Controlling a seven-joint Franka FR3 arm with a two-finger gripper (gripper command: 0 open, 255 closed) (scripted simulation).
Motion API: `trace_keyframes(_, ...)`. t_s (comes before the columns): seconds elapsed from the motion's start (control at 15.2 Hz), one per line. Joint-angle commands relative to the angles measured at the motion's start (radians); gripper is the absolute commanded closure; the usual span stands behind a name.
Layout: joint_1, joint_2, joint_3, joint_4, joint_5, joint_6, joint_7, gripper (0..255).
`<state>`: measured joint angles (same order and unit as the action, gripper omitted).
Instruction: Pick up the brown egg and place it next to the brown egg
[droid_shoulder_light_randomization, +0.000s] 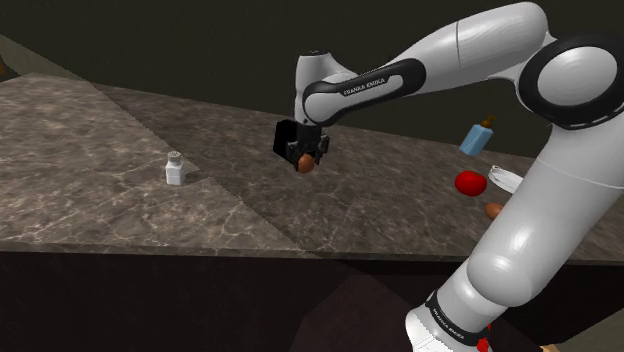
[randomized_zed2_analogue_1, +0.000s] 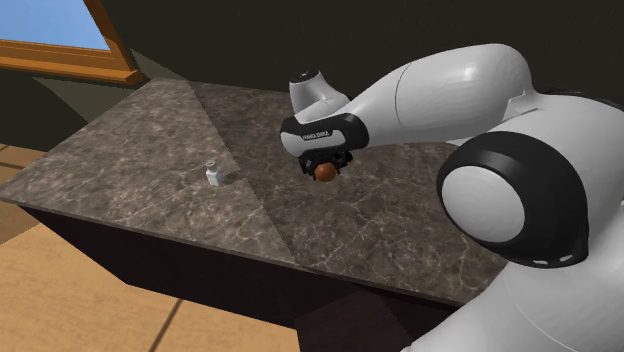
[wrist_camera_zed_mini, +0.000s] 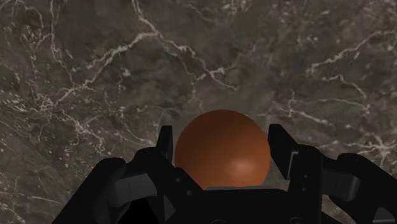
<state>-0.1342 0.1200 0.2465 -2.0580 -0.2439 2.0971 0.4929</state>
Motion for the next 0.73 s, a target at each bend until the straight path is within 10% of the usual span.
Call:
trace_keyframes(0.0,0.000,-0.012,0.002,0.011,0.007,-0.023,-0.006,255)
trace_keyframes(0.66,0.000,-0.063,0.005,0.087,0.034,-0.144,-0.040,255)
